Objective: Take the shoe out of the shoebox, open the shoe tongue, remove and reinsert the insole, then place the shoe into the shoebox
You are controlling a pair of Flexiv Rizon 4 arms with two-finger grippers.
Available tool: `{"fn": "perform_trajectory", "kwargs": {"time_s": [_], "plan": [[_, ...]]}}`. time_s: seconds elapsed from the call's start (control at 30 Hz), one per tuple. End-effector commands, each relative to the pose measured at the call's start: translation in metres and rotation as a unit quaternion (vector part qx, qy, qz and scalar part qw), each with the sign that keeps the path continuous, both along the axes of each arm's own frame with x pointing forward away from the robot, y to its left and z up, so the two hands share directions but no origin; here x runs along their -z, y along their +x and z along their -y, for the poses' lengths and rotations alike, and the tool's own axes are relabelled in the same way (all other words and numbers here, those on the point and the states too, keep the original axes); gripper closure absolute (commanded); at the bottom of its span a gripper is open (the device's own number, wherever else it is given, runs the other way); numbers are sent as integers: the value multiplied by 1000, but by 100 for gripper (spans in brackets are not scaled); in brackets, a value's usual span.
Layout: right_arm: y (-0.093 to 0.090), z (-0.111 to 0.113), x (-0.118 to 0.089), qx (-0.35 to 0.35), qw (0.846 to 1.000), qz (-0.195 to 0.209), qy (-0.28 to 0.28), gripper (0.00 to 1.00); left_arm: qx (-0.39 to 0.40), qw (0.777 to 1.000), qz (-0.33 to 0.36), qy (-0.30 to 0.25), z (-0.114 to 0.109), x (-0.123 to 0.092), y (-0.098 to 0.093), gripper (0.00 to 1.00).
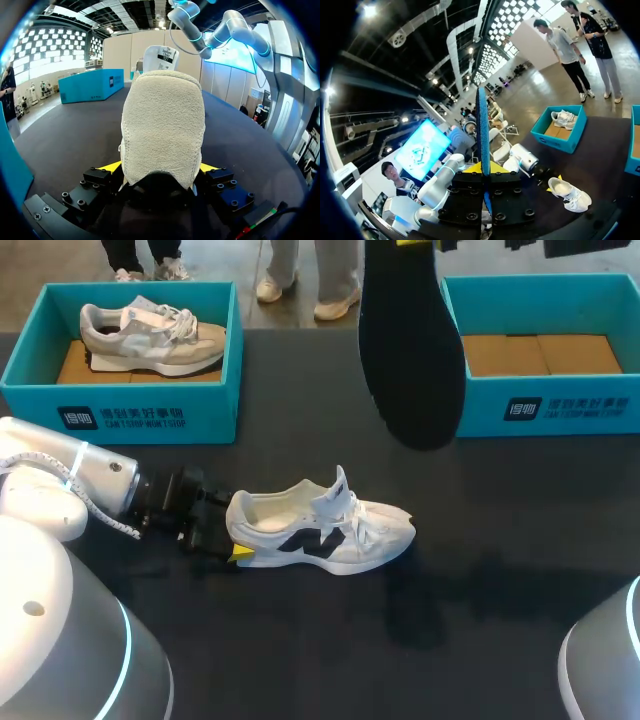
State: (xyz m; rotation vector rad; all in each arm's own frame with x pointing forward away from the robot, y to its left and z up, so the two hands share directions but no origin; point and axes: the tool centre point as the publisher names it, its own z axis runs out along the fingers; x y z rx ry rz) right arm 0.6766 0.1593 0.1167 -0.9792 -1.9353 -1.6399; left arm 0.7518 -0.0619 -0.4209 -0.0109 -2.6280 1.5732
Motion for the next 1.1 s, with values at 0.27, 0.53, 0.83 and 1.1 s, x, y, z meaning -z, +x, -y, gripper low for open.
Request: {"fn": "perform_trajectory", "kwargs": {"time_s": [0.27,0.53,0.83,1.1], "plan": [[-39,2,13,17,1000,-10,6,100,0,1000,0,2,0,1,0,100],[-53,0,25,22,999,-21,13,100,0,1000,0,2,0,1,0,100],[-60,-1,27,16,999,-29,14,100,0,1000,0,2,0,1,0,100],[-62,-1,26,12,999,-32,17,100,0,1000,0,2,0,1,0,100]]}}
